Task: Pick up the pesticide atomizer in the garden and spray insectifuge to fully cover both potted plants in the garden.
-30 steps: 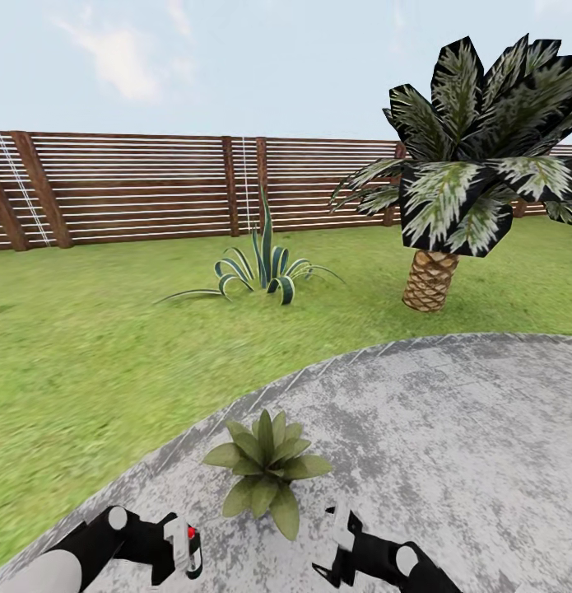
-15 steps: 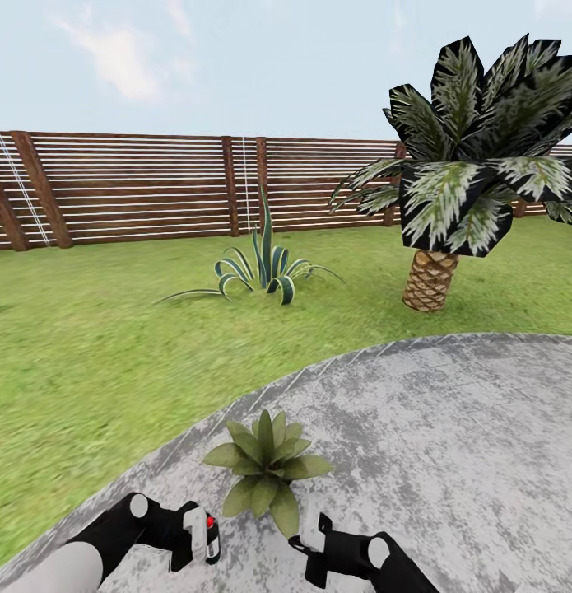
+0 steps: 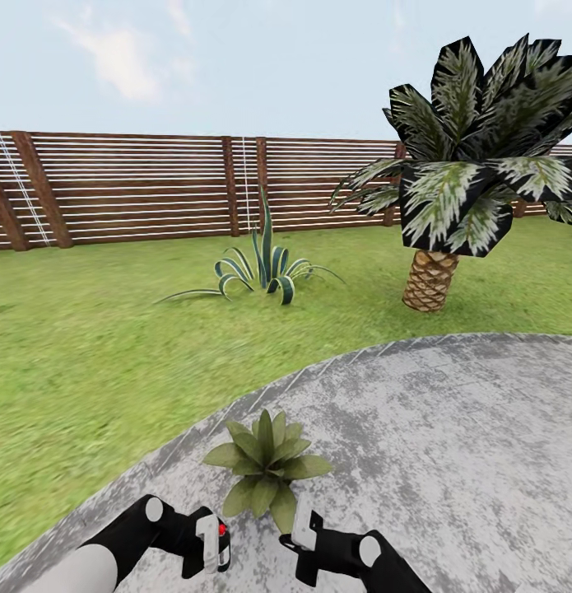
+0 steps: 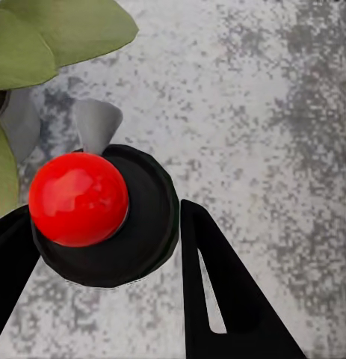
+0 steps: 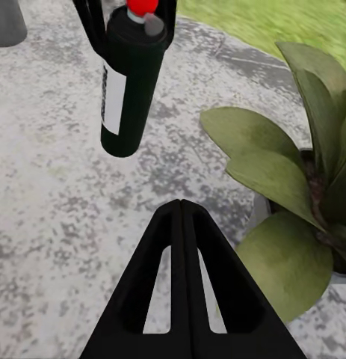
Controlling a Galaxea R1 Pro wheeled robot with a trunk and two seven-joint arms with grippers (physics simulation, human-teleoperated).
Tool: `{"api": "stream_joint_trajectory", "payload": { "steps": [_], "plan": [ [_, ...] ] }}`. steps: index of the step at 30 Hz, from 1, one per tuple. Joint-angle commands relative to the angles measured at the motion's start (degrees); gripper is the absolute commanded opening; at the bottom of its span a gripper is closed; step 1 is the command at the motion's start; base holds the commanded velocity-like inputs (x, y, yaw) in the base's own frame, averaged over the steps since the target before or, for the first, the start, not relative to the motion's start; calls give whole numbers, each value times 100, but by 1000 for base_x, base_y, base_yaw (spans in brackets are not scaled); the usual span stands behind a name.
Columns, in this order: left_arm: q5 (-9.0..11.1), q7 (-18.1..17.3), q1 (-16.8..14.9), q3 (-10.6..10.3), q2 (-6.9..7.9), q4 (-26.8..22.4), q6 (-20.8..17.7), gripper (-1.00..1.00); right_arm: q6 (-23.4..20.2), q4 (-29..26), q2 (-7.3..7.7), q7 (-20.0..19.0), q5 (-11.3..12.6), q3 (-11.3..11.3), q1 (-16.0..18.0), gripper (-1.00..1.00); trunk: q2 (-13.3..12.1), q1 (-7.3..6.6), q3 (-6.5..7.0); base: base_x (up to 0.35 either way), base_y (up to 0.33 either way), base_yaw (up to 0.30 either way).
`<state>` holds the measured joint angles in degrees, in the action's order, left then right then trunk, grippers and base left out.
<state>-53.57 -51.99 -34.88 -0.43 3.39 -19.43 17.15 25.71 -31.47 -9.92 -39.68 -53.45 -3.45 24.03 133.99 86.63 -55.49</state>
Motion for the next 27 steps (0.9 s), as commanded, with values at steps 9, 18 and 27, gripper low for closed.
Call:
{"api": "stream_joint_trajectory", "payload": {
  "steps": [9,18,27],
  "plan": [
    [-39,80,19,-10,-133,-8,38,-100,14,-17,-8,-30,-28,-36,12,-100,2,-1,-5,0,0,0],
    [-31,127,18,-2,-128,-8,59,-100,7,-295,-8,-31,-17,-39,52,-100,2,-1,-5,0,0,0],
    [3,197,9,7,-137,-8,80,-100,4,-308,-8,-31,-8,-39,143,-100,2,-1,-5,0,0,0]
  ]
}}
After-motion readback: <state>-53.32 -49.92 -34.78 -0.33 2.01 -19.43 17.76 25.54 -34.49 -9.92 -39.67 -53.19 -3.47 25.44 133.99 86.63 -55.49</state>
